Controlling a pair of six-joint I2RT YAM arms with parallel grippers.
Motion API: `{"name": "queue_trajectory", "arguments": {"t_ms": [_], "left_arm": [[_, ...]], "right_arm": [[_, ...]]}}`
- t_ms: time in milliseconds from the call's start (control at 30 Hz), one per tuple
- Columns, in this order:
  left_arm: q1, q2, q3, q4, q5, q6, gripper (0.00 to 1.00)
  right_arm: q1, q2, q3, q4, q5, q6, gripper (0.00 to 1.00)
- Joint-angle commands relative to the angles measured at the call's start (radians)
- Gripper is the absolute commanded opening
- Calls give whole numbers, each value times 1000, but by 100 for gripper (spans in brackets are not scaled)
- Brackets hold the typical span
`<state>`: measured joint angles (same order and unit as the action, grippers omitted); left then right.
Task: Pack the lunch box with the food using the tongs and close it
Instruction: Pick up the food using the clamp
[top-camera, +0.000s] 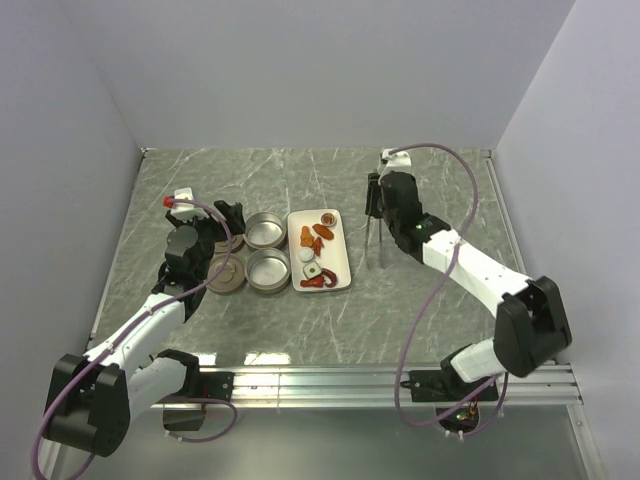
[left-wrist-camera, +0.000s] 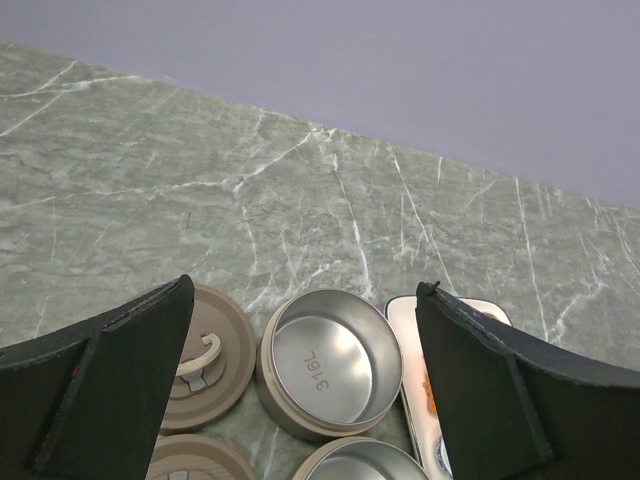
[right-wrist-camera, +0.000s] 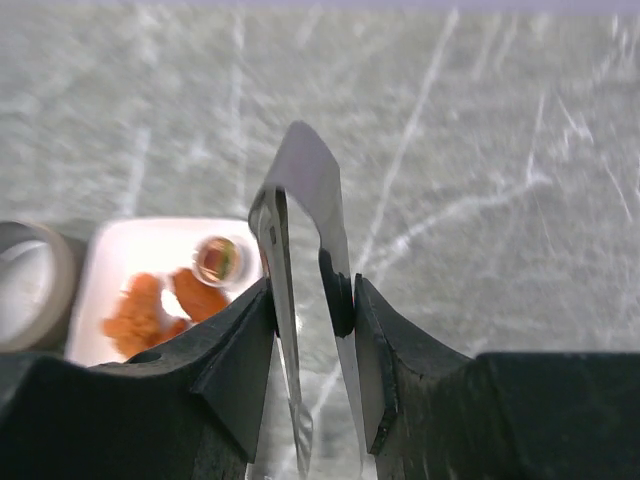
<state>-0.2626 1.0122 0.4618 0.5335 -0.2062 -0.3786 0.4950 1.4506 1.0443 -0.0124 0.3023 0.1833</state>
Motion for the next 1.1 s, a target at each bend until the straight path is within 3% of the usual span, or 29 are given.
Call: {"name": "queue_trajectory", "arguments": {"t_ms": [0,533,1067], "left_arm": [[-1,-3,8,39,19,17,99],[-1,-4,3,48,21,15,99],[-1,5,5,53,21,18,100]], "right_arm": [[25,-90,-58,198,32,-18,43],[135,-85,-119,587,76,-134,43],[186,89,11,660,92,-174,44]]}}
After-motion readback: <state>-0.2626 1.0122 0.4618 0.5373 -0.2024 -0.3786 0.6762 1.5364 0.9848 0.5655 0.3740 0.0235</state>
